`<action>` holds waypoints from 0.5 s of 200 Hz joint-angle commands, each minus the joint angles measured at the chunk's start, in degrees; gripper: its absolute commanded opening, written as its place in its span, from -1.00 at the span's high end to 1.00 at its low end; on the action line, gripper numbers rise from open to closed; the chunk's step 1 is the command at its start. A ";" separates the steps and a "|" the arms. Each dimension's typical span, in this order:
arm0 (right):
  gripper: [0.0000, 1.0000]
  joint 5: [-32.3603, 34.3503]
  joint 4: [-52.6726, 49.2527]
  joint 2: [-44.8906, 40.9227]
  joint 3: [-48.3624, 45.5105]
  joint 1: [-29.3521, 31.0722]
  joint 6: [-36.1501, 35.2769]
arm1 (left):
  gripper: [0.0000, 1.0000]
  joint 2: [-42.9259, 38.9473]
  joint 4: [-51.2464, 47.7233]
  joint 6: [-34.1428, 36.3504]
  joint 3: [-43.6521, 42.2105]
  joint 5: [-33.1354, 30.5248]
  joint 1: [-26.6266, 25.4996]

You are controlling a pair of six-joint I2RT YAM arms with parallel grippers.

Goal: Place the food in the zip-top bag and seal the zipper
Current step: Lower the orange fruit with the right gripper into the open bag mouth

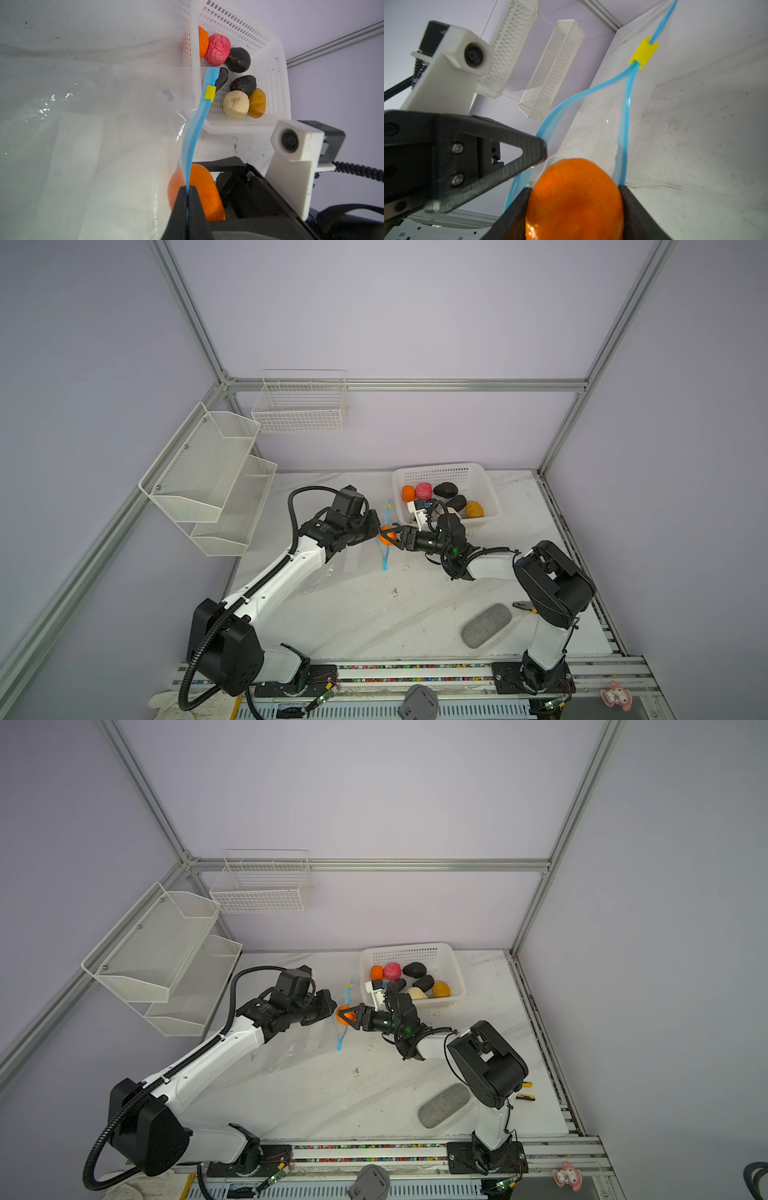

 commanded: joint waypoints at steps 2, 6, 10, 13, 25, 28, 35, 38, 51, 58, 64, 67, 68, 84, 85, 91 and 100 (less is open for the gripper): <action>0.72 0.77 -5.27 -1.53 2.40 0.61 -3.30 | 1.00 -2.05 2.50 -0.90 -0.79 1.75 0.13; 0.73 0.94 -6.42 -1.63 2.74 0.65 -4.03 | 1.00 -2.07 2.53 -0.94 -0.73 1.77 0.13; 0.72 1.10 -7.64 -1.73 3.15 0.69 -4.74 | 1.00 -2.14 2.58 -1.02 -0.83 1.84 0.13; 0.72 1.24 -8.46 -1.76 3.41 0.70 -5.30 | 1.00 -2.09 2.58 -1.03 -0.88 1.93 0.13; 0.72 1.60 -10.85 -1.87 4.18 0.87 -6.87 | 1.00 -2.20 2.80 -1.12 -1.05 2.03 0.13; 0.72 1.68 -11.22 -1.81 4.26 0.90 -7.21 | 1.00 -2.23 2.80 -1.18 -1.06 2.08 0.13; 0.72 1.85 -12.24 -1.69 4.56 0.96 -7.83 | 1.00 -2.31 2.84 -1.21 -1.07 2.19 0.13; 0.72 1.95 -12.78 -1.64 4.73 1.04 -8.10 | 1.00 -2.34 2.88 -1.27 -1.15 2.27 0.13; 0.72 2.25 -14.76 -1.33 5.33 1.20 -9.18 | 1.00 -2.41 3.06 -1.38 -1.39 2.47 0.13; 0.72 2.47 -15.73 -1.24 5.66 1.35 -9.69 | 1.00 -2.43 3.17 -1.46 -1.56 2.56 0.18; 0.72 2.57 -16.61 -1.16 5.96 1.49 -10.25 | 1.00 -2.43 3.30 -1.55 -1.70 2.65 0.13; 0.72 2.65 -17.10 -1.13 6.21 1.53 -10.48 | 1.00 -2.43 3.32 -1.56 -1.79 2.73 0.13; 0.72 2.66 -17.23 -1.10 6.23 1.55 -10.56 | 1.00 -2.43 3.41 -1.56 -1.82 2.73 0.13; 0.71 3.28 -20.05 -0.90 7.50 2.05 -12.34 | 1.00 -2.38 3.73 -1.73 -2.18 3.04 0.13; 0.71 3.33 -20.25 -0.89 7.54 2.08 -12.41 | 1.00 -2.41 3.75 -1.73 -2.15 3.07 0.13; 0.69 3.61 -21.22 -0.76 8.02 2.24 -12.98 | 1.00 -2.42 3.85 -1.73 -2.24 3.17 0.13; 0.67 3.85 -22.36 -0.50 8.65 2.43 -13.56 | 1.00 -2.41 3.93 -1.73 -2.42 3.18 0.13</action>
